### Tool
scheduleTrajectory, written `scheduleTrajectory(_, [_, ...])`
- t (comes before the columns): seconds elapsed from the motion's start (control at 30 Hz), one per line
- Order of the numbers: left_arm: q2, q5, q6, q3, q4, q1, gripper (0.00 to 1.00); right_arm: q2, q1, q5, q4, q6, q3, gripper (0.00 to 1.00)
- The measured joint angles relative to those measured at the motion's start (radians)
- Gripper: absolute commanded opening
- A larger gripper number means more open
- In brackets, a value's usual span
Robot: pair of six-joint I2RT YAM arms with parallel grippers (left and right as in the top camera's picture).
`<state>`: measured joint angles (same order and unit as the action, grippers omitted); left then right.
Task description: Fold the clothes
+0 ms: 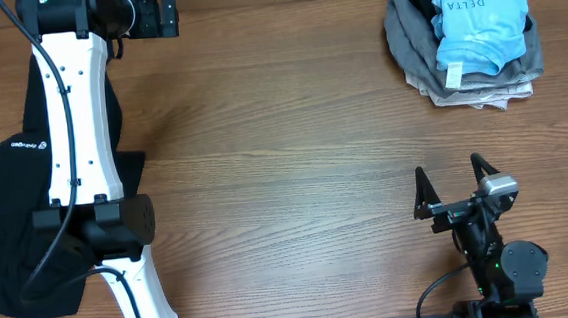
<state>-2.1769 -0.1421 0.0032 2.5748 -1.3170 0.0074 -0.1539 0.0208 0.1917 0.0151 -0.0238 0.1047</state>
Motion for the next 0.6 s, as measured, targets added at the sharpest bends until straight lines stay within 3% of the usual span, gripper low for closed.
scheduleTrajectory(0.6, [0.0, 0.0, 0.0, 0.0, 0.001, 0.0, 1.0, 0.139, -0.004, -0.066, 0.059, -0.006, -0.086, 1.0])
